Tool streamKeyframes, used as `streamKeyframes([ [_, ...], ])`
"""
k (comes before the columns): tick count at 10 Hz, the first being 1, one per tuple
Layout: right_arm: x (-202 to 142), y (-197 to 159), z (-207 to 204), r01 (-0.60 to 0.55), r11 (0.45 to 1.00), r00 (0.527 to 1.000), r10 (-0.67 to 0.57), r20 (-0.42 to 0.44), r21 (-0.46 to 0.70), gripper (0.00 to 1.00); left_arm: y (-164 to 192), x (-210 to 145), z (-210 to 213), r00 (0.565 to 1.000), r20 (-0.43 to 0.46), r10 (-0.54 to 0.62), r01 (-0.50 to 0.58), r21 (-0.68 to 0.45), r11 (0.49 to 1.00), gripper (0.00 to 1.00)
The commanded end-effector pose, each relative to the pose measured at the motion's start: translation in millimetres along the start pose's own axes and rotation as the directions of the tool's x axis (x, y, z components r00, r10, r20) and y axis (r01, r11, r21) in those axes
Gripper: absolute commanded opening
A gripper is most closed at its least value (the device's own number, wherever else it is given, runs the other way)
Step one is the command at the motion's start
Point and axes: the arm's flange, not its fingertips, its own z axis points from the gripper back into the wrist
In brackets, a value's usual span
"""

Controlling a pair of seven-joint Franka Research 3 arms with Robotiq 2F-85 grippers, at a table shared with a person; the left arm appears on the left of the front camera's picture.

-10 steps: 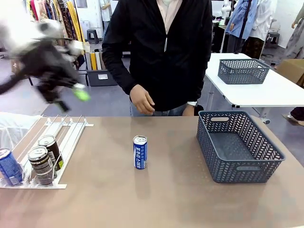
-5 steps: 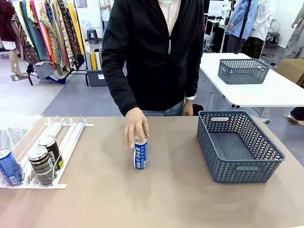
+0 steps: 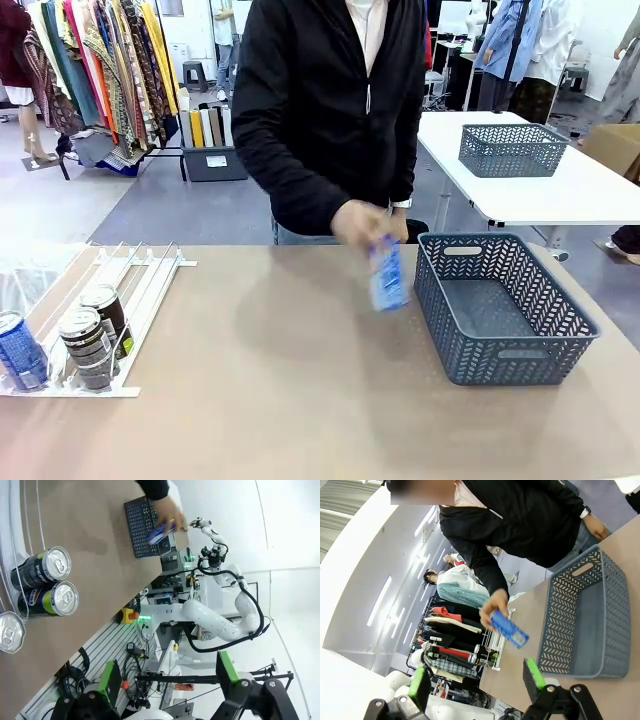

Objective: Retrieve and store the cans from the dispenser.
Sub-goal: Pick up one can from the Automatic Can Dispenser and place it in the middle of the table, then pick up the last remaining can from one row of the Automatic Can Dispenser and place it in the middle of the table.

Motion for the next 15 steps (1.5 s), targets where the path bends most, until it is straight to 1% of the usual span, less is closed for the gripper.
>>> streamKeyframes([
  [1,4,3,-2,-0.011,1.000,1.000,0.011,0.018,0.020,1.00,-5,-4,3,1.000,-0.010,0.014,-0.014,-0.001,1.000,1.00],
  [7,4,3,-2,-0.011,1.000,1.000,0.011,0.018,0.020,1.00,-5,-4,3,1.000,-0.010,0.014,-0.014,-0.001,1.000,1.00],
  [8,4,3,-2,-0.011,1.000,1.000,0.011,0.018,0.020,1.00,-2,-2,2,1.000,0.003,0.002,-0.002,0.003,1.000,1.00],
  [9,4,3,-2,-0.011,1.000,1.000,0.011,0.018,0.020,1.00,-15,7,-6,0.996,-0.058,0.069,-0.048,0.318,0.947,1.00],
  [10,4,3,-2,-0.011,1.000,1.000,0.011,0.018,0.020,1.00,-26,16,-18,0.990,-0.080,0.112,-0.047,0.574,0.818,1.00],
  [11,4,3,-2,-0.011,1.000,1.000,0.011,0.018,0.020,1.00,-36,24,-30,0.983,-0.003,0.184,-0.106,0.810,0.577,1.00],
  [12,4,3,-2,-0.011,1.000,1.000,0.011,0.018,0.020,1.00,-42,28,-47,0.969,0.019,0.247,-0.105,0.934,0.340,1.00],
  [13,4,3,-2,-0.011,1.000,1.000,0.011,0.018,0.020,1.00,-49,32,-64,0.964,0.100,0.245,-0.146,0.973,0.179,1.00],
  [14,4,3,-2,-0.011,1.000,1.000,0.011,0.018,0.020,1.00,-55,36,-74,0.959,0.219,0.180,-0.240,0.965,0.102,1.00],
  [15,4,3,-2,-0.011,1.000,1.000,0.011,0.018,0.020,1.00,-57,39,-81,0.947,0.296,0.124,-0.310,0.944,0.111,1.00],
])
